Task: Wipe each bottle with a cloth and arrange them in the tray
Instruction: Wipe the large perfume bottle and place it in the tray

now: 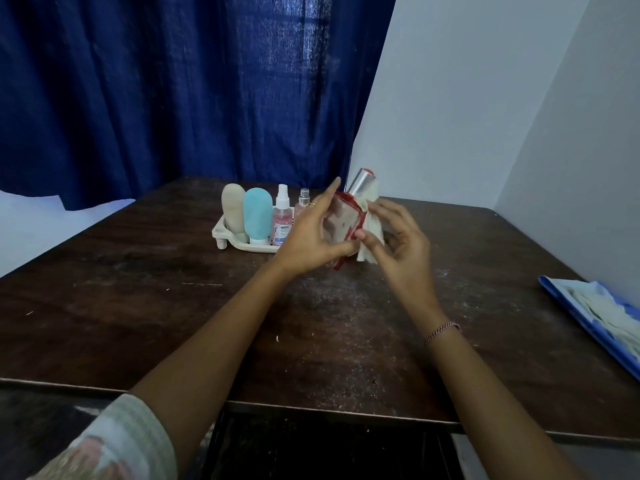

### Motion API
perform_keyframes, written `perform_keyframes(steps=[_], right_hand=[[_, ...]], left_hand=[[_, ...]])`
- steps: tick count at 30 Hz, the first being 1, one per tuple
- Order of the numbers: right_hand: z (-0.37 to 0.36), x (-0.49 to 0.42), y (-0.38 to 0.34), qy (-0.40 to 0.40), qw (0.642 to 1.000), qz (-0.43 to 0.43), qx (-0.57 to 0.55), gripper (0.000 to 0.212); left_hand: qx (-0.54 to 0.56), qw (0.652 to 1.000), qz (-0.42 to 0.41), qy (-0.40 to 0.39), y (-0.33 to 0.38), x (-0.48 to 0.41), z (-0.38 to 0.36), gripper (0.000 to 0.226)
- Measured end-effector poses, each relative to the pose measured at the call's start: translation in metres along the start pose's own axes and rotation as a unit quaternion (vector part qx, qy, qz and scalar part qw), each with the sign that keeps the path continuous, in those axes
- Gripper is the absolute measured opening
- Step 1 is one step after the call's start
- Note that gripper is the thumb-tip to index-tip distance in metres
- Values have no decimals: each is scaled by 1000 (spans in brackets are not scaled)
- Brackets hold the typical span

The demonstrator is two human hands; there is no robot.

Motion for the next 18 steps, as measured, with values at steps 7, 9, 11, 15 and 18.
perform_keyframes(steps=[7, 9, 11, 15, 18], right_hand=[[8, 0, -5, 57, 997, 39, 35, 31], [4, 2, -6, 54, 995, 53, 68, 24], [-3, 4, -10, 42, 992, 72, 93, 20], [-16, 8, -17, -8, 992, 99, 81, 21], [-18, 9, -17, -26, 988, 110, 105, 26]], left_hand=[[125, 989, 50, -63, 4, 1, -13, 84], [151, 985, 64, -57, 5, 1, -13, 77], [186, 978, 90, -43, 4, -1, -10, 69], [344, 925, 159, -12, 3, 1, -7, 60], [410, 899, 157, 0, 2, 0, -1, 64]])
Point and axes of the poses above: each hand's wrist, its own x-axis away from the middle knuckle, its own z-axis out of the back of the hand, y = z × x, the point moved 5 cm from there along -x, towards the middle knuckle, and after that the axes turned 1 degree about -x, right-handed, at the moved point
